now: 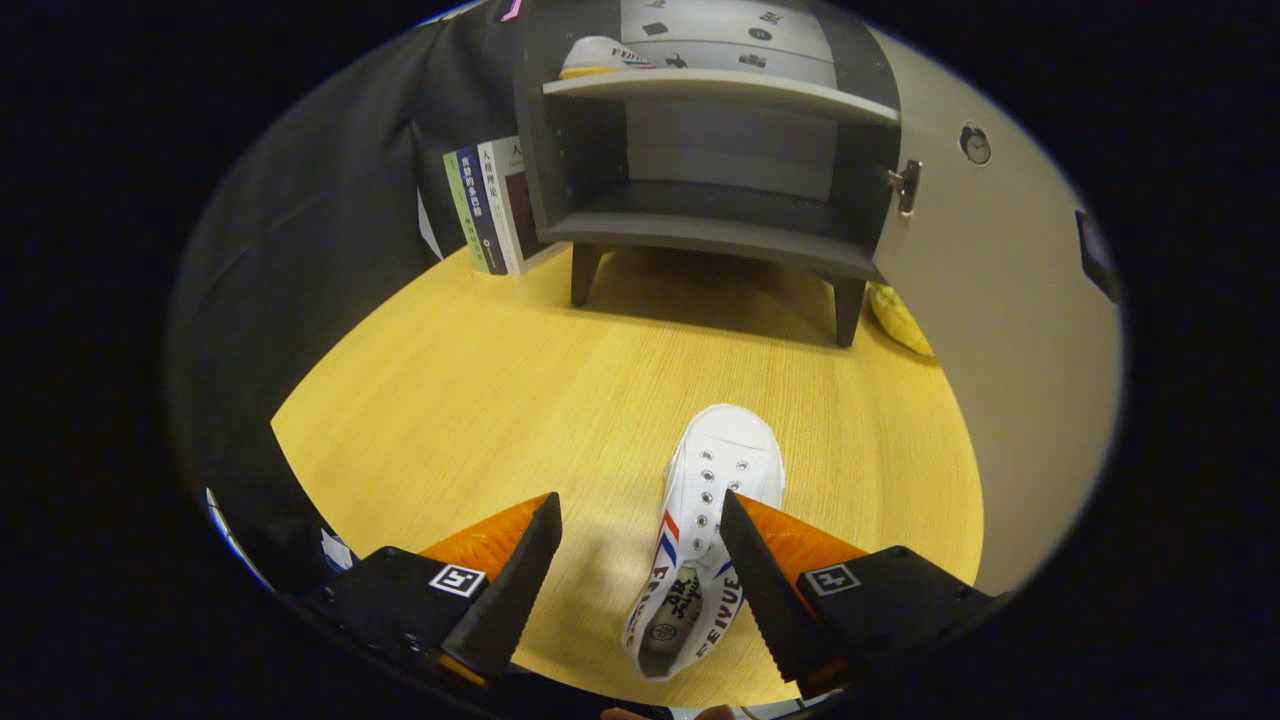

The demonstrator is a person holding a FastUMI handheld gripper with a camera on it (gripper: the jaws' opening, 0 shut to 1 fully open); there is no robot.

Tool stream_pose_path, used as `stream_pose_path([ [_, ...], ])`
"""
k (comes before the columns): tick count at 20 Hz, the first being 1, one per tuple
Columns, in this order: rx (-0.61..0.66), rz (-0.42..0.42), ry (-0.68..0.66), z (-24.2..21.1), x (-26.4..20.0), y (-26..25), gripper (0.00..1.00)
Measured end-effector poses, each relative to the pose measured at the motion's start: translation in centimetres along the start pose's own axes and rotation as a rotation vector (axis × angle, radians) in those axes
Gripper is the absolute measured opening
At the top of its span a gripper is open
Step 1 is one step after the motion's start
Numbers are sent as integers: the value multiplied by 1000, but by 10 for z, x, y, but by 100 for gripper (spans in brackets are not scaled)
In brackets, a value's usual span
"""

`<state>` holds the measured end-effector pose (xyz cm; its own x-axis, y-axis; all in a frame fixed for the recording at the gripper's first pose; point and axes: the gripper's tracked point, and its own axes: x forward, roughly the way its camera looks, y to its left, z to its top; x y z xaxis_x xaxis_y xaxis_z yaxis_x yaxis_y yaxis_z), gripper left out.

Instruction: Open the shoe cabinet door, grab the shoes and put them into the shoe cabinet, then close the shoe cabinet door.

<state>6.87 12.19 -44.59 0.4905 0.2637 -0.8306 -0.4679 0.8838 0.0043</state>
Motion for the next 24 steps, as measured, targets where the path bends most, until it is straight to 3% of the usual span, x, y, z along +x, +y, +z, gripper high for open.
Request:
stream_pose_path([
  [5,-18,-3,98,-27,28,1,99],
  [7,-68,-59,95,-26,31,-7,93],
  [10,-158,-175,117,-30,35,-23,69],
  [12,-187,-207,127,-29,35,-20,39],
  [13,-178,-208,132,-30,34,-19,39],
  [17,-54,-154,166,-31,35,-22,8],
  [19,-6,-120,181,-30,32,-23,3],
  [24,84,-112,147,-11,20,-24,2],
])
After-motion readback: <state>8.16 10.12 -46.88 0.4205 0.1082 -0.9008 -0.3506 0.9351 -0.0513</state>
